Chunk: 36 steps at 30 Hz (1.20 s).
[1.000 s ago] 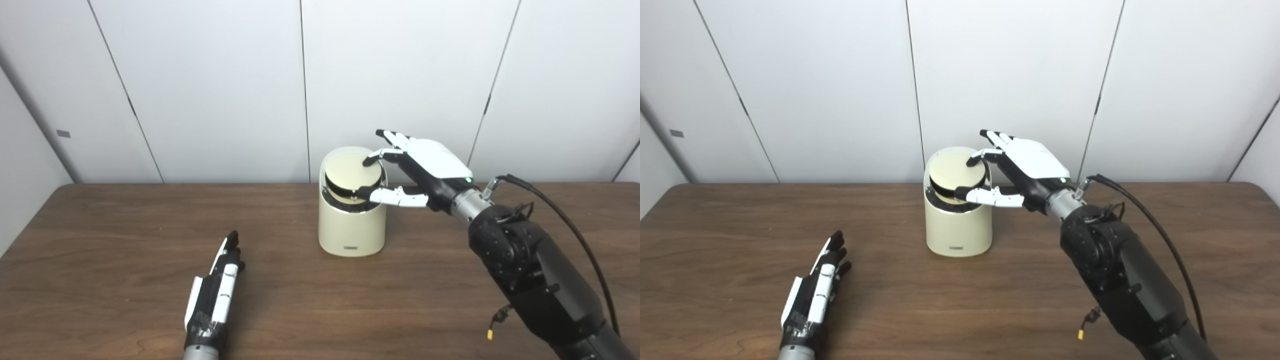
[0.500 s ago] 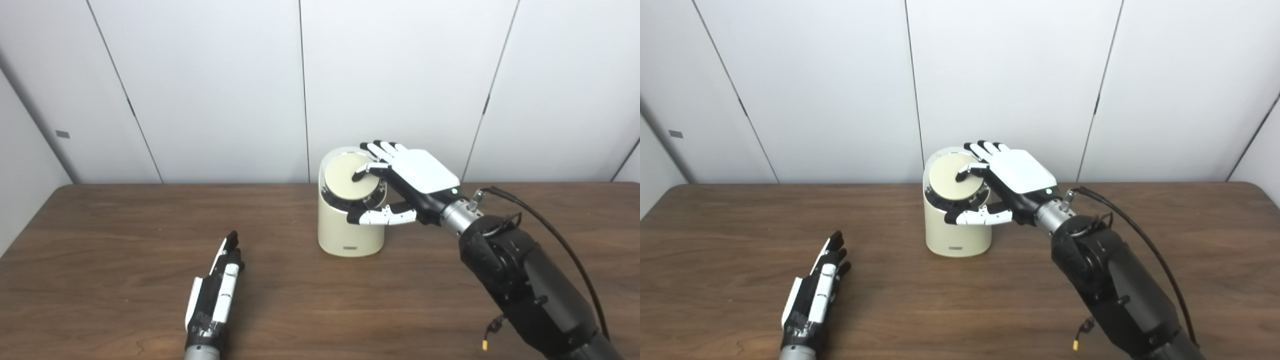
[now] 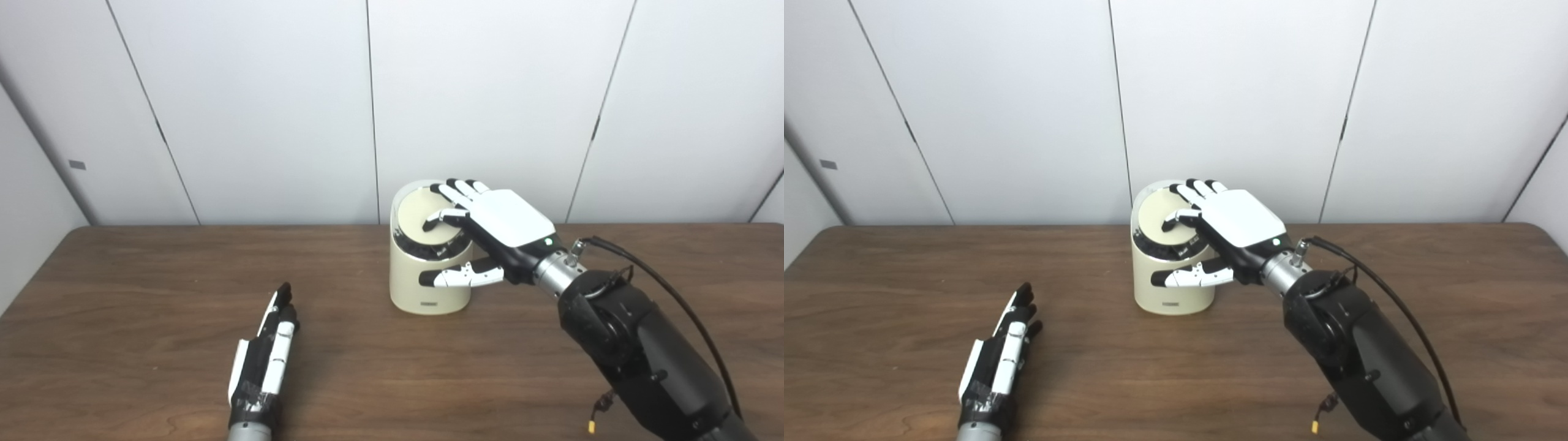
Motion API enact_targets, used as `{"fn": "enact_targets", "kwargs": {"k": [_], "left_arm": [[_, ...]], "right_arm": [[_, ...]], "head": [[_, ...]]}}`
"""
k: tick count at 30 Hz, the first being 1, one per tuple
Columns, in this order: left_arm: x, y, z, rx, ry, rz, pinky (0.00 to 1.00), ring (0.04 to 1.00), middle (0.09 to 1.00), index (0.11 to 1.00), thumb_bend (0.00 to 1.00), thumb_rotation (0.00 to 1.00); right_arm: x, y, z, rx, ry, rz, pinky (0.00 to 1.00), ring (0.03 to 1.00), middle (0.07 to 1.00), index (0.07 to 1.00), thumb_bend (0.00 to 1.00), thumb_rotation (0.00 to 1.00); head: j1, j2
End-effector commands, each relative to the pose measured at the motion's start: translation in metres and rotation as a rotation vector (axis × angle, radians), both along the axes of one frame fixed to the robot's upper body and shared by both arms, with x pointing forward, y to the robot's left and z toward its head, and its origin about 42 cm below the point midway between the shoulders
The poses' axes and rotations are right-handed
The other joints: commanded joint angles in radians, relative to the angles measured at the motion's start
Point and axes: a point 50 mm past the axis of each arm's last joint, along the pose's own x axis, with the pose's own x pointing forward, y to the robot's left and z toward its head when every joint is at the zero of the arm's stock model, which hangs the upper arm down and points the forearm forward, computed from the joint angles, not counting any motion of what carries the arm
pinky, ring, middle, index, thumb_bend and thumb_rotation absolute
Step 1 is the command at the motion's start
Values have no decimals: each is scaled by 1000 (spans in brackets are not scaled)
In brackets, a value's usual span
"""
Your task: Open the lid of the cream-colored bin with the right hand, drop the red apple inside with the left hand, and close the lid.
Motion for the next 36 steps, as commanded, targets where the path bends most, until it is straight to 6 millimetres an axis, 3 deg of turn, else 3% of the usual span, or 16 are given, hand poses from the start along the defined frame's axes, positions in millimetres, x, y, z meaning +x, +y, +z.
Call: {"fn": "enact_targets", "kwargs": {"k": [1,11,21,30,36], "left_arm": [[3,-3,11,-1,-30,-9,1000,1000,1000,1000,546,869],[4,-8,16,-8,-42,-19,1000,1000,1000,1000,560,854],[3,-8,19,-8,-42,-15,1000,1000,1000,1000,600,866],[4,-6,17,-3,-29,-16,1000,1000,1000,1000,613,856],[5,-6,16,-1,-29,-12,1000,1000,1000,1000,610,849]], "right_arm": [[-1,-2,4,-58,-22,13,1000,1000,983,726,543,868],[0,-1,-4,-190,-68,3,1000,1000,996,731,588,925],[-1,-3,-10,-198,-59,0,1000,1000,996,722,589,959],[-8,-5,16,-37,-88,-3,1000,1000,995,788,568,914],[-20,-21,32,128,-72,-50,1000,1000,995,878,562,927]], "head": [[2,5],[13,22],[12,24],[10,19],[10,15]]}}
